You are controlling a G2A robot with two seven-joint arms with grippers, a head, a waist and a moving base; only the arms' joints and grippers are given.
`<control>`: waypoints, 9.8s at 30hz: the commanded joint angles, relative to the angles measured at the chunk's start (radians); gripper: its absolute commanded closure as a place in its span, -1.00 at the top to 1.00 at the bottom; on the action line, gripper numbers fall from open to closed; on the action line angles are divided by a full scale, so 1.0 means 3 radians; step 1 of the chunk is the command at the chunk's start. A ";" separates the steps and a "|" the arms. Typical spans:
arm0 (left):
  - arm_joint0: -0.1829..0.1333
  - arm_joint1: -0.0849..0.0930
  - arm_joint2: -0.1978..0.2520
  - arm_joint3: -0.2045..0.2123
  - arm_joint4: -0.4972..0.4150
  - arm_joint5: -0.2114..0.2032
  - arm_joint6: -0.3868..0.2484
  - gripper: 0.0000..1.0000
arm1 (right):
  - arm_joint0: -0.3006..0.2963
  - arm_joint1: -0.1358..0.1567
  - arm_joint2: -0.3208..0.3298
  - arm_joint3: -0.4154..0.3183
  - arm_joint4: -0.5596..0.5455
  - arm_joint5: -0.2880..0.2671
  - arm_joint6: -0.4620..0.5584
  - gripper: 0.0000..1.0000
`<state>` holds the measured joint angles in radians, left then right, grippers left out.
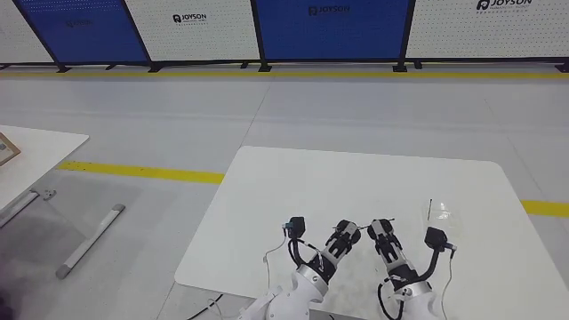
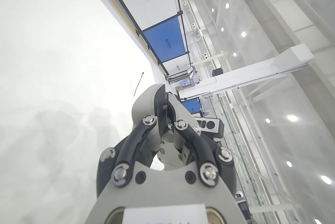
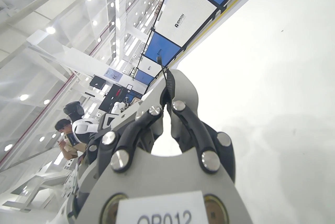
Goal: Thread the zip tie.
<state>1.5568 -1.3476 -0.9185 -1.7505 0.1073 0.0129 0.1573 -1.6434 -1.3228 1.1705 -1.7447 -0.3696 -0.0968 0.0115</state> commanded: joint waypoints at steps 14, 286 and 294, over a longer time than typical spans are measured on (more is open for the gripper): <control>-0.0010 -0.0032 -0.0098 -0.0075 -0.0232 0.0101 0.0307 -1.00 | -0.0094 0.0007 0.0123 -0.0037 0.0150 -0.0152 -0.0090 1.00; 0.0211 0.0003 -0.0169 -0.0488 -0.0665 -0.0074 0.0024 -1.00 | 0.0276 0.0105 -0.0147 0.0427 -0.1434 -0.0548 0.0056 1.00; 0.0118 -0.0016 -0.0268 -0.0339 -0.0863 -0.0058 0.0150 -1.00 | 0.0106 0.0144 0.0153 0.0297 -0.1061 -0.0811 -0.0179 1.00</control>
<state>1.5913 -1.3526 -0.9939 -1.8553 -0.1464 -0.0038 0.2011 -1.6024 -1.2815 1.2025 -1.6466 -0.7041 -0.3353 -0.0343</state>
